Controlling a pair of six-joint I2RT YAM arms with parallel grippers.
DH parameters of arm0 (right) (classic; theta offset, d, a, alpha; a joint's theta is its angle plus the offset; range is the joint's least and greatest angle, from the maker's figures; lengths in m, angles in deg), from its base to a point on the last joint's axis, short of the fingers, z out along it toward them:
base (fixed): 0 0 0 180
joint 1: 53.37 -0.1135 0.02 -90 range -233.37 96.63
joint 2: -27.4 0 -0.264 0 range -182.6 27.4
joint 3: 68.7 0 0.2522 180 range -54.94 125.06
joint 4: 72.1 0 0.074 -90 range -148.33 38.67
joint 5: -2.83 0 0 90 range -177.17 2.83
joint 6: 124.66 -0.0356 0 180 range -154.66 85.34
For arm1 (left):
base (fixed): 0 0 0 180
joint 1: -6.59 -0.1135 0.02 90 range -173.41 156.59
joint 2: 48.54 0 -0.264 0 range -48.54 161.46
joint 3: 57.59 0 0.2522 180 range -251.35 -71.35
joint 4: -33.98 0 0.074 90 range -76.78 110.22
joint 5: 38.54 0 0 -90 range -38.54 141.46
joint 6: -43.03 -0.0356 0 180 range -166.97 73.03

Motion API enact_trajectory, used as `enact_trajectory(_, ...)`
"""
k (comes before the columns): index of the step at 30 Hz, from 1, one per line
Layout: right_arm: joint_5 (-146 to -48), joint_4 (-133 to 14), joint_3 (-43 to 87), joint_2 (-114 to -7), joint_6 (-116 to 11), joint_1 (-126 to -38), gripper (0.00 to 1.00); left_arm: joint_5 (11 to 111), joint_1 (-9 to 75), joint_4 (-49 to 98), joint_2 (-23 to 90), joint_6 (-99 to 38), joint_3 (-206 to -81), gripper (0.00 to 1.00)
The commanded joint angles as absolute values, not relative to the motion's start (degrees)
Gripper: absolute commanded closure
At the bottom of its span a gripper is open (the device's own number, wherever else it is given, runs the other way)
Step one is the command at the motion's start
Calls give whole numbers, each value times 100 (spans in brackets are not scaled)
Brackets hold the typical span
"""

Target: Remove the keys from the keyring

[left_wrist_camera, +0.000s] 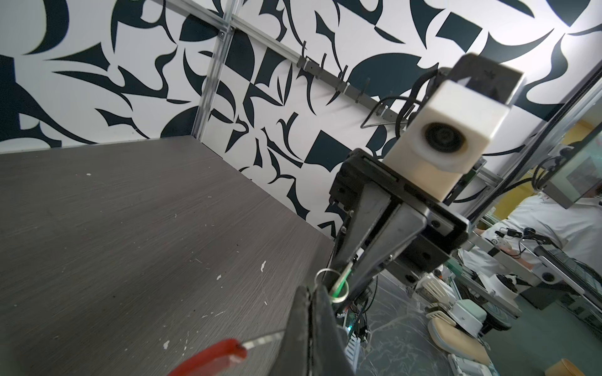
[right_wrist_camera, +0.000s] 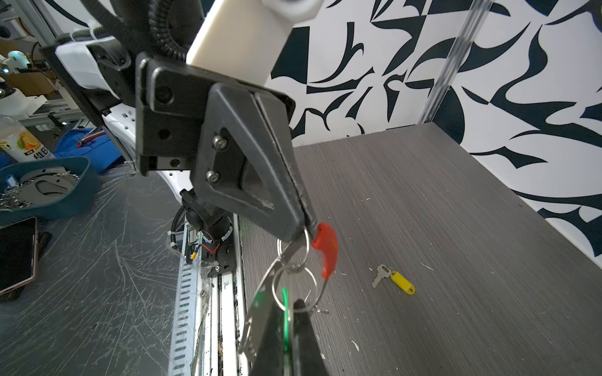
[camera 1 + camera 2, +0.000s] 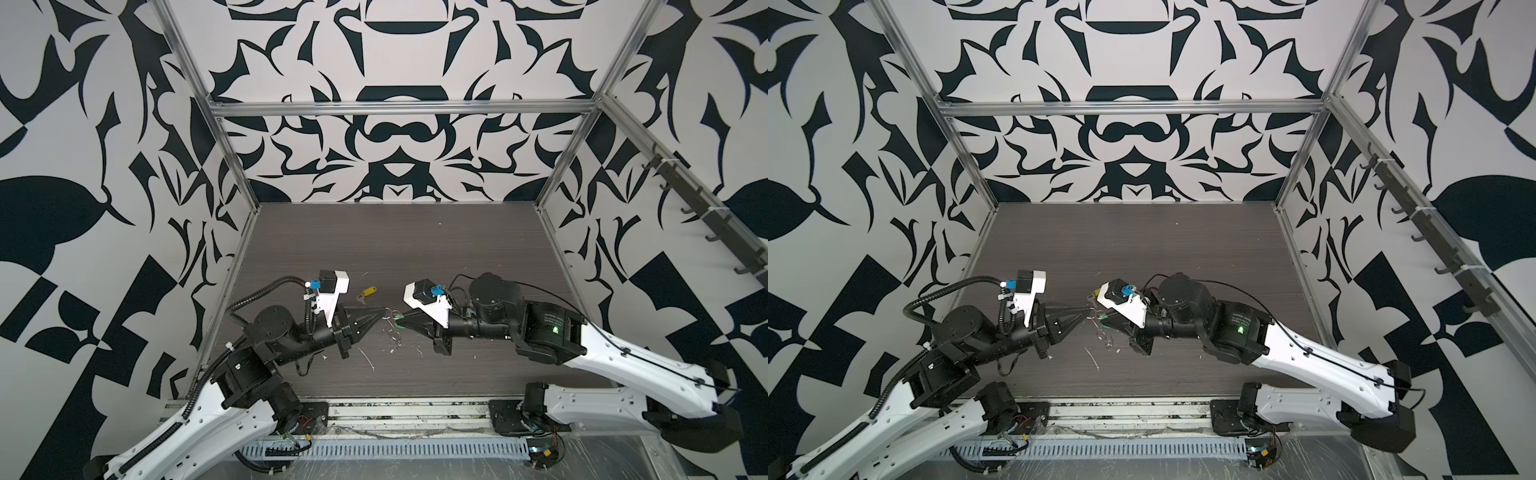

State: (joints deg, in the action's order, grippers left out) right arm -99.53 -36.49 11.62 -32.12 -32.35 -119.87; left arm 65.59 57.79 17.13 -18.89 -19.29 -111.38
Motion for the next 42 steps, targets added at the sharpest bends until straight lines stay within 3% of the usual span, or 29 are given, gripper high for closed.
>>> enact_trajectory(1, -10278, -3636, 1183, -2885, -3323, -12235, 100, 5027, 5589, 1678, -2026, -1938, -11033, 100)
enact_trajectory(15, -9986, -4130, 345, -2774, -3639, -12458, 100, 4900, 5594, 2616, -2277, -1990, -10695, 100)
enact_trajectory(42, -10300, -4524, -10, -3441, -3683, -12552, 100, 6615, 5590, 4229, -2427, -2052, -10150, 100)
